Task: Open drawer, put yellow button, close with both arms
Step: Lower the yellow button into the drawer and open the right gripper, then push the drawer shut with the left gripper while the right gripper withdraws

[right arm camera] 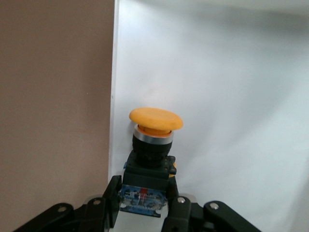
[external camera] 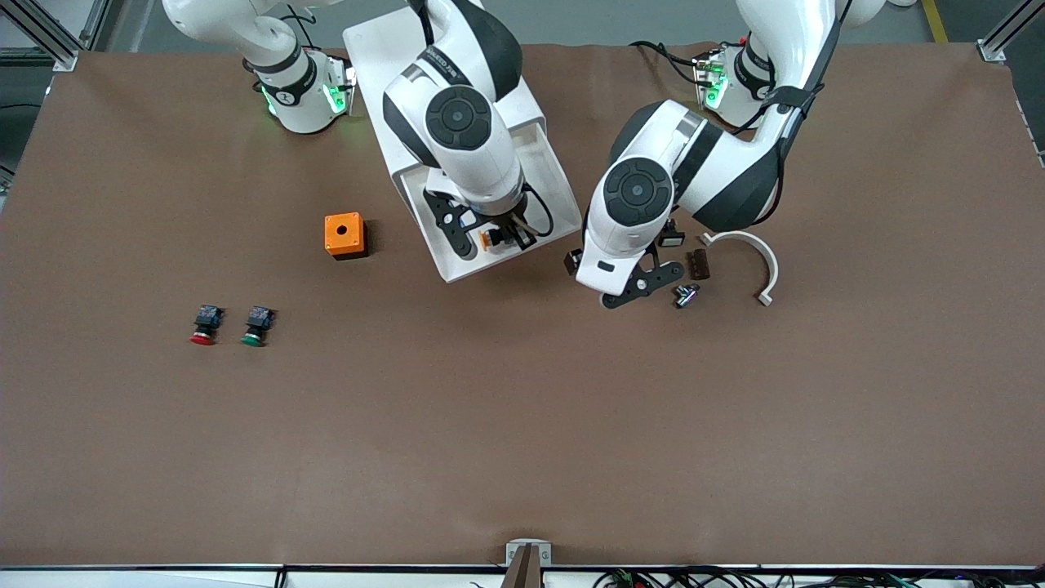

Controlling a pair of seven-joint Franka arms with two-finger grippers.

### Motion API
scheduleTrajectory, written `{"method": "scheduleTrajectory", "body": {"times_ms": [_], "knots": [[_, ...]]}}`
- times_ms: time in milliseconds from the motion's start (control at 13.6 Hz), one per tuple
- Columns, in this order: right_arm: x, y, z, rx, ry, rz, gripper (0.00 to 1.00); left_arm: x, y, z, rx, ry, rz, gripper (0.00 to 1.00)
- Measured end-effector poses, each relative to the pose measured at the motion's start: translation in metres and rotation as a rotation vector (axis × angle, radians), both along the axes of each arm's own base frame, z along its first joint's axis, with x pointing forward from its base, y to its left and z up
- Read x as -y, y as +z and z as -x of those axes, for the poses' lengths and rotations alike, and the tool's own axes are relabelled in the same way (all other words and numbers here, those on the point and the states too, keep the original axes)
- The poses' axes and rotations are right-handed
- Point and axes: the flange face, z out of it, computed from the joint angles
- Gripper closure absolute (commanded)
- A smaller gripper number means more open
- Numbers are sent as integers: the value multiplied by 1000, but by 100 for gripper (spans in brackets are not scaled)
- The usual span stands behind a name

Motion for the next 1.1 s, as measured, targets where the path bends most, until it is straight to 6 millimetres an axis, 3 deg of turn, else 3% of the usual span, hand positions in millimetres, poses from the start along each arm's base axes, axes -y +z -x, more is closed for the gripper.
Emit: {"method": "scheduleTrajectory", "body": {"times_ms": [220,294,367,440,734,954,1101], "knots": [[-13,-6,12,-6,-1,6,100,3,-4,-1,8,50,-7,0],[-15,-7,14,-8,0,8,78,4,-5,0,9,60,-9,0],[-15,-8,14,-8,1,8,25,6,-6,1,9,65,-11,0],[-15,-8,13,-8,-1,9,0,7,-6,2,8,66,-11,0],[-13,-5,10,4,37,2,0,8,-8,2,6,65,-14,0],[-9,7,8,33,309,-11,0,12,-9,6,5,57,-14,0],[4,27,-3,47,498,-16,0,21,-9,9,19,45,-1,0]]}}
